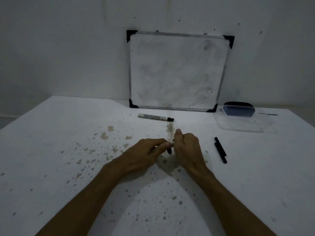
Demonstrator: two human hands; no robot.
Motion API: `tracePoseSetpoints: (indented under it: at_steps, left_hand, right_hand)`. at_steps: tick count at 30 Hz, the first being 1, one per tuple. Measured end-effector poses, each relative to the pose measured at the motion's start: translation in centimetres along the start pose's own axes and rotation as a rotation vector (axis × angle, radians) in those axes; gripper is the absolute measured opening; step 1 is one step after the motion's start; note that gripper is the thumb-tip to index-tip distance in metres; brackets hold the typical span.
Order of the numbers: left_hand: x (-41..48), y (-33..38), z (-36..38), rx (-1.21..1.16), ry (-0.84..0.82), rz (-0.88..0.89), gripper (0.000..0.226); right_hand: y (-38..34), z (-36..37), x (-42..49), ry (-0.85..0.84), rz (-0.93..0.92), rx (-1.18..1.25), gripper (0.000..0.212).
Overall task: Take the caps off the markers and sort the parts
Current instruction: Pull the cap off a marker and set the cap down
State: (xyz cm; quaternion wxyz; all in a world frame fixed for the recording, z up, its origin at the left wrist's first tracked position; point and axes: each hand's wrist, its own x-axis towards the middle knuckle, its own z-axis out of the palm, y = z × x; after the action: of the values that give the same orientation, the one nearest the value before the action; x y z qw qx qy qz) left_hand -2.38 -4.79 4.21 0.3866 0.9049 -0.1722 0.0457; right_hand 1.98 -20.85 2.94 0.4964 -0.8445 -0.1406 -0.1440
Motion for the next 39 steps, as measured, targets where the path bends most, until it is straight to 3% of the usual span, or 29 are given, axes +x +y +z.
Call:
tracePoseSetpoints:
  at_steps: [3,5,11,15,19,20,23,26,28,31,34,36,37,39]
  left_hand:
    - [-0.8,1.2,-1.6,-0.42,-0.248,-0.196,0.046]
    - [-1.6,1.3,-1.9,-0.459,-0.25,-0.216,0.045]
    - [-1.2,-0.4,0.1,0.041,0.098,0.004,0.049]
    - [-1.3,-1.7,0.7,0.258,0.279,0.189,0.058]
    - [-0.7,-1.2,0.8,0.477,0.444,0.372,0.048]
    - [-0.6,-1.0,0.6,0.39,0.384,0.333,0.045]
    - [-0.7,-0.4,-0.3,-0.211,0.004,-0.02,0.033]
    - [-1.3,0.3,-0.7,-0.398,-0.123,-0.11,0.032]
    - [-1.6,-0.2,-0.4,-0.287,0.032,-0.043,0.03]
    - [-1.3,-1.8,-0.1,0.135,0.275,0.183,0.036]
    - [-0.8,-2.6,0.2,0.399,0.396,0.351,0.036]
    - [-0.8,-1.9,0.5,0.355,0.389,0.379,0.033]
    - [-1.0,-1.2,0.4,0.21,0.32,0.315,0.029]
    - [-1.3,-0.1,-0.3,-0.191,0.063,0.072,0.017]
  right_hand:
    - [0.1,-0.5,0.0,0.0,-0.34,0.035,0.055]
    - [-0.4,-0.4,-0.2,0.002,-0.402,0.01,0.054]
    - [-0.2,-0.6,-0.8,-0.161,0.046,-0.014,0.071]
    - [-0.6,-0.6,-0.3,-0.145,0.189,-0.026,0.067]
    - [-1.1,-0.3,0.7,-0.078,0.316,0.017,0.052]
    - [-0.9,-0.3,0.5,-0.048,0.216,0.008,0.053]
    - [0.0,-0.8,0.0,-0.027,-0.261,-0.065,0.057]
    - [0.1,-1.3,0.1,-0.066,-0.396,-0.078,0.054]
    - [-0.8,-1.0,-0.1,-0.031,-0.258,-0.034,0.062]
    - [-1.0,-0.6,-0.5,-0.164,0.116,-0.09,0.071]
    - [-1.1,-1.0,0.4,-0.161,0.263,-0.083,0.067]
    - [-0.7,-1.0,0.5,-0.135,0.265,-0.047,0.061]
    - [-0.5,-1.0,0.2,-0.122,0.202,-0.044,0.059]
    - [0.1,-1.0,-0.4,-0.09,-0.124,-0.06,0.053]
